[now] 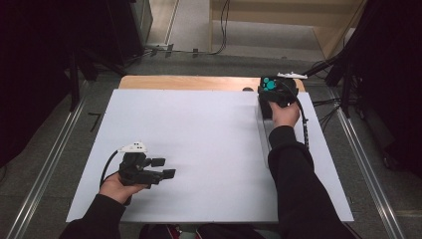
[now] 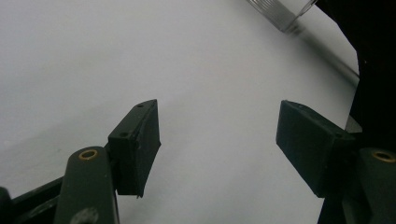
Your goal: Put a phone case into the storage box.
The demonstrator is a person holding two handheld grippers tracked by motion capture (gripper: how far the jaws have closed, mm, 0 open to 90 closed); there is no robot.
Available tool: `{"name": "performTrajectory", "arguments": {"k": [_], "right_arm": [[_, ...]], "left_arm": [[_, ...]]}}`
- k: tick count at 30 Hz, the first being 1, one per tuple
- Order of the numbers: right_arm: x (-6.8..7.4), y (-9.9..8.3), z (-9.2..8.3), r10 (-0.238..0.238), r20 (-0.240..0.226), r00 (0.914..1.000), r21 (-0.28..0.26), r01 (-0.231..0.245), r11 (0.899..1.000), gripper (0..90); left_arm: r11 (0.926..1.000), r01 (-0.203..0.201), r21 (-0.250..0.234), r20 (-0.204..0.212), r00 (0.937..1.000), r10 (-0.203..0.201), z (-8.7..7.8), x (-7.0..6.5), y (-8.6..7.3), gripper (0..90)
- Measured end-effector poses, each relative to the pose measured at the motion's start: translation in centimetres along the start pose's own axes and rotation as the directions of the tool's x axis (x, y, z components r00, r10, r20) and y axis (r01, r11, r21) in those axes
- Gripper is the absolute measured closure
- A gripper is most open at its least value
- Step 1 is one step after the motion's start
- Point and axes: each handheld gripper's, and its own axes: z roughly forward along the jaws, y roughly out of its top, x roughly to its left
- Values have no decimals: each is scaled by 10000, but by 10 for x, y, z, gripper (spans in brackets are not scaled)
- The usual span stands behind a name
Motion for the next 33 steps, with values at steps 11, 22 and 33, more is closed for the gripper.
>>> {"name": "performTrajectory", "arguments": {"k": [11, 22, 33], "right_arm": [[1, 4, -4, -116, -104, 9999, -36, 116, 9999, 0], [3, 14, -19, -58, -301, 9995, 254, 66, 9997, 0], [7, 19, -37, -28, -858, 9963, 575, 77, 9983, 0]], "left_arm": [[10000, 83, -40, -31, 10000, -83, -1, 1, -1, 304], [9998, 147, 103, -64, 9999, -146, -1, 2, 0, 304], [9997, 218, 106, -72, 9997, -217, -1, 2, 0, 304]]}}
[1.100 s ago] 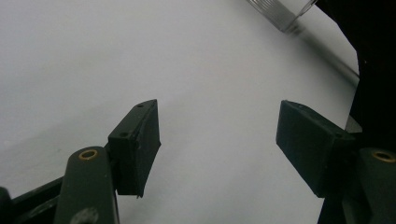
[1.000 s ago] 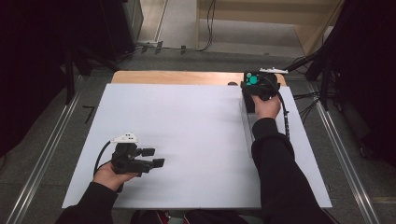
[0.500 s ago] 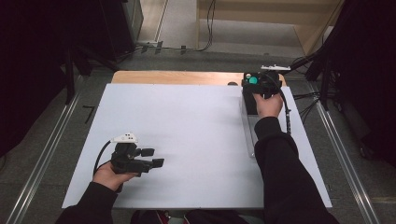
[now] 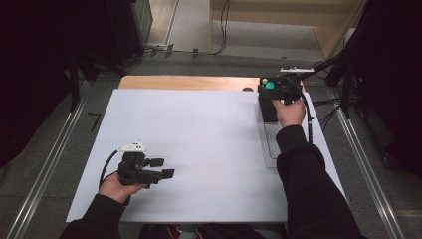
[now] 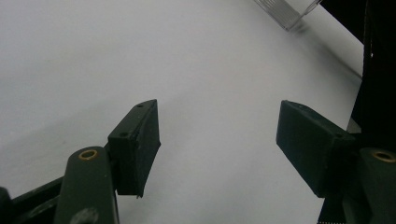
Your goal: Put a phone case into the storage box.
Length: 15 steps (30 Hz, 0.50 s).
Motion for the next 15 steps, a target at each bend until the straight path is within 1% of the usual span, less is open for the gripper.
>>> {"name": "performTrajectory", "arguments": {"k": [3, 10, 13, 15], "right_arm": [[0, 1, -4, 149, -229, 9996, 78, -148, 9999, 0], [6, 3, -12, -3, -917, 9958, 427, 42, 9991, 0], [8, 3, -15, -16, -1237, 9923, 528, 82, 9986, 0], [9, 2, -18, -81, -1565, 9876, 618, 179, 9979, 0]], "left_arm": [[10000, 19, -11, -5, 10000, -19, 0, 0, 0, 304], [10000, 3, 3, 12, 10000, -3, -1, 0, 0, 304], [10000, -9, -5, 4, 10000, 9, -1, -1, 0, 304], [10000, -6, -13, 27, 10000, 6, -1, -2, 0, 303]]}}
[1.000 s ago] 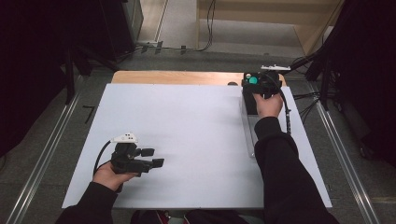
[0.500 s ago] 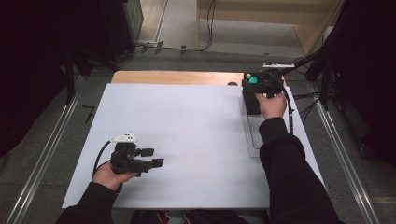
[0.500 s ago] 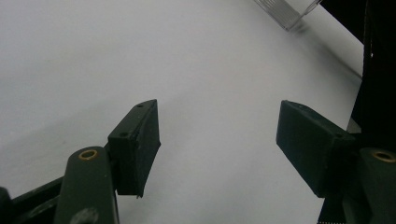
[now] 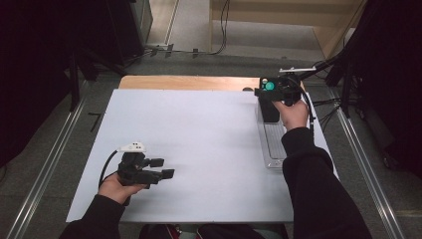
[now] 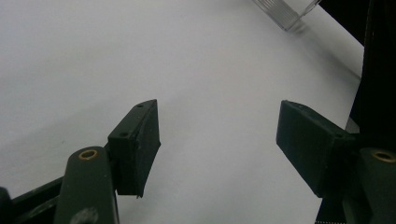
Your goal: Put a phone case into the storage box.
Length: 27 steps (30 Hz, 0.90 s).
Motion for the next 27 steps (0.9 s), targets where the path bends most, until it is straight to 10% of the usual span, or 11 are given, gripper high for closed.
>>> {"name": "performTrajectory", "arguments": {"k": [27], "right_arm": [[31, -24, -11, -963, -2336, 9676, 762, 1169, 9902, 0]], "left_arm": [[10000, -32, 2, -5, 10000, 32, -2, 0, 0, 304]]}}
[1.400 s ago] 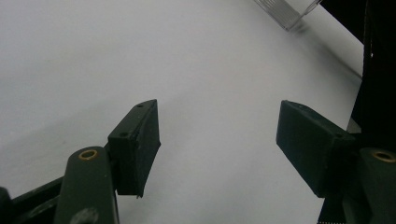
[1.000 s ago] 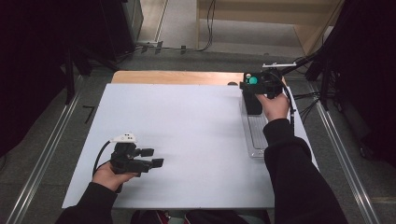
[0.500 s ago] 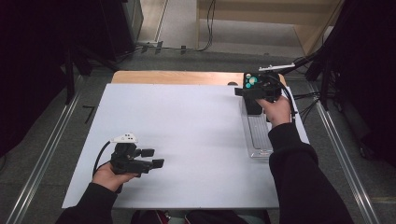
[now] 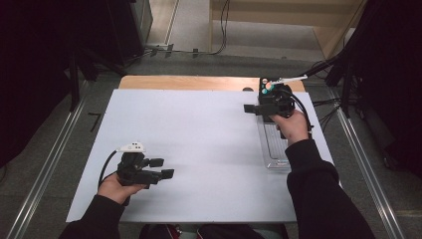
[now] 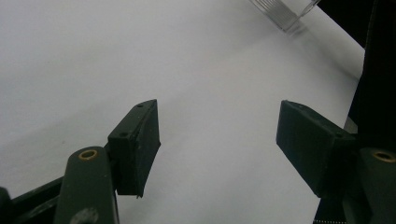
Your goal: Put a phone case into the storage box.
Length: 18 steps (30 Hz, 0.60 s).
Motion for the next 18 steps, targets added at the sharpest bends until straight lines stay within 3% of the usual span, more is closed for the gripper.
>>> {"name": "performTrajectory", "arguments": {"k": [2, 18], "right_arm": [[2, -3, -1, 4, 15, 10000, -9, -4, 10000, 131], [27, -29, -7, -208, -652, 9977, 351, 231, 9991, 136]], "left_arm": [[10000, -2, -8, 7, 10000, 2, 0, 0, 0, 303], [10000, 0, -5, 64, 10000, 0, 0, 0, 0, 303]]}}
